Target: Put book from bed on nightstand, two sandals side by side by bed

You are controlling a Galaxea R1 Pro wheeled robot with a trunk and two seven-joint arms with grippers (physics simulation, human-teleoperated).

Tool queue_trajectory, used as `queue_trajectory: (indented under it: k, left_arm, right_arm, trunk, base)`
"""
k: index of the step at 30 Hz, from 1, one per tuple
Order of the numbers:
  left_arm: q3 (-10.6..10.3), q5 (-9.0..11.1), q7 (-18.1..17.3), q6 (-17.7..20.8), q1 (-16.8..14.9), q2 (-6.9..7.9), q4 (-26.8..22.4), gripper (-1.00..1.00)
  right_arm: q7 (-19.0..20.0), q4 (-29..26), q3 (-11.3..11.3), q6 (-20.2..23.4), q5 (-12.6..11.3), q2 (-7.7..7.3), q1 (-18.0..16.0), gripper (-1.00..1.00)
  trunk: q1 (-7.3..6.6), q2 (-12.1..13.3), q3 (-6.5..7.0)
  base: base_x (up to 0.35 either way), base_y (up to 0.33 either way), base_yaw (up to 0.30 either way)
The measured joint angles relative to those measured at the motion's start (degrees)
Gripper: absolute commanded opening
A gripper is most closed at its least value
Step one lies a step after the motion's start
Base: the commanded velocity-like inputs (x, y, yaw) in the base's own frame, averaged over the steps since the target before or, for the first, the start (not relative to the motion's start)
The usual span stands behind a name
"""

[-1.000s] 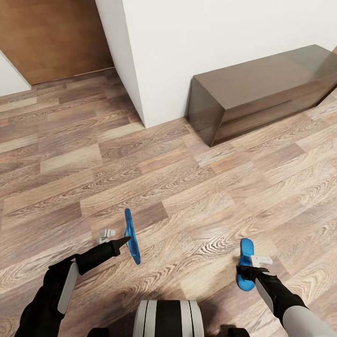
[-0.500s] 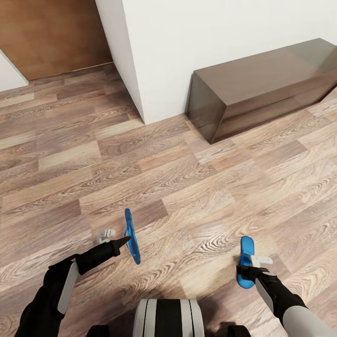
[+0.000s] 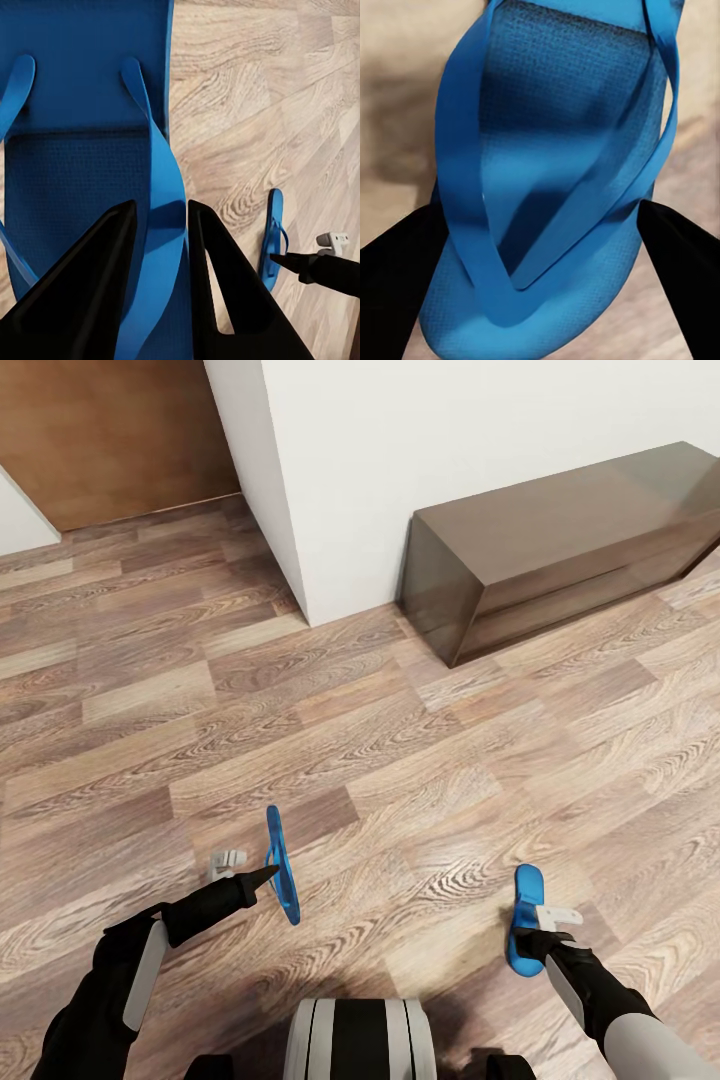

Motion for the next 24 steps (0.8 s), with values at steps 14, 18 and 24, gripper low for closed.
queue_trajectory:
  k: [14,18,24]
  left_arm:
    - [0.0,0.0,-0.1,0.0,0.0,0.0,0.0,-1.0]
    - [-0.1,0.1,-0.1,0.0,0.0,0.0,0.0,-1.0]
    - [-0.1,0.1,-0.1,0.0,0.0,0.0,0.0,-1.0]
  right_arm:
    - [0.0,0.0,0.0,0.0,-0.1,-0.02,0.0,-1.0]
    - [0.0,0.0,0.0,0.0,0.0,-0.03,0.0,-1.0]
    - [0.0,0.0,0.1,0.0,-0.3,0.01,0.0,-1.0]
  trunk:
    - [0.0,0.0,0.0]
    - [-0.11,0.1,0.88]
    - [-0.26,0.1,2.21]
  base:
    - [0.0,0.0,0.0]
    - [0.0,0.0,0.0]
    - [0.0,0.0,0.0]
